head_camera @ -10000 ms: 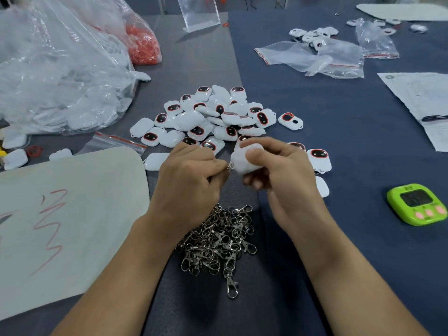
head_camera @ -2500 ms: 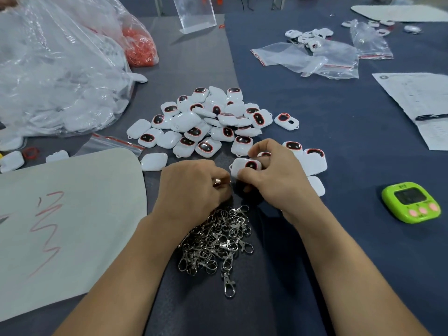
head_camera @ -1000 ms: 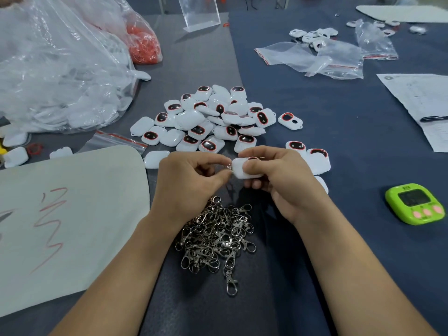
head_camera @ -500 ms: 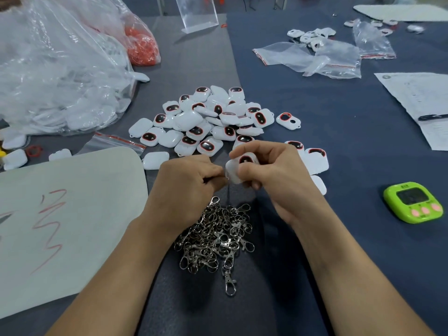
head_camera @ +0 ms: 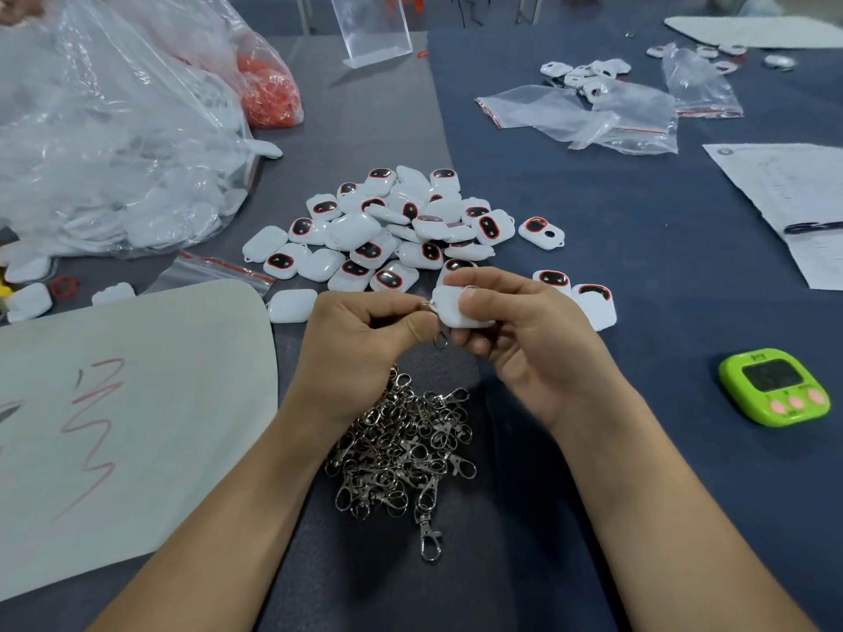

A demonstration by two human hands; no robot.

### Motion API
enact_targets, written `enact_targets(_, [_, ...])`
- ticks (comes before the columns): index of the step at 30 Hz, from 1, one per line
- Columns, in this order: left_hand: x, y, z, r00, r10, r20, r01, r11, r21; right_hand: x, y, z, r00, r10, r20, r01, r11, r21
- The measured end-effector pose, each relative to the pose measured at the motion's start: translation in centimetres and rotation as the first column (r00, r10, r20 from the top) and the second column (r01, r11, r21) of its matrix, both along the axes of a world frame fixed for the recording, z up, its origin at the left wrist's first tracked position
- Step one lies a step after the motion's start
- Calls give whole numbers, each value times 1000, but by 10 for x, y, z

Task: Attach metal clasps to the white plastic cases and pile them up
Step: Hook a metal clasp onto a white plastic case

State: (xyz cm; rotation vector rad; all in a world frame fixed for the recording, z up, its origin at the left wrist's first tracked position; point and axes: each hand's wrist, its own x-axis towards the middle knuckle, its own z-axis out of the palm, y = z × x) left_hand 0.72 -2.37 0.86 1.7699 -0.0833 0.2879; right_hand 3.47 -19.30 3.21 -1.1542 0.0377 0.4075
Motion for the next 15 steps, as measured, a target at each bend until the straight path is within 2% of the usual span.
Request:
enact_targets(1, [-1,1,0,1000,0,7,0,999,47,0,0,-1,999,-14,36,15,1000,-21])
enact_targets(3, [-3,5,0,995,19,94,-46,955,294,-2,3,-3,987,-44,155,64,990,-125])
enact_targets(5, [-6,7,3,966,-24,258,-147,770,620,-6,7,-5,954,-48,295,128,957,-260])
enact_targets(6, [-7,7,4,948,-66,312,-189,672,716,-7,8,-5,936,-44,348,159,937,-311])
enact_targets(8, [-7,7,6,930,-104,353,-228,591,774,-8,9,-6,916,-44,399,199,913,-356])
enact_targets(10, [-8,6,4,925,-69,375,-258,611,748,-7,8,-5,939,-78,335,187,933,-307])
enact_targets(12, [-8,6,1,943,25,331,-243,730,639,-3,7,-3,981,-108,160,136,975,-178])
enact_targets(15, [-6,2,-1,985,101,141,-148,914,377,1,5,-2,995,-82,-54,80,996,-28])
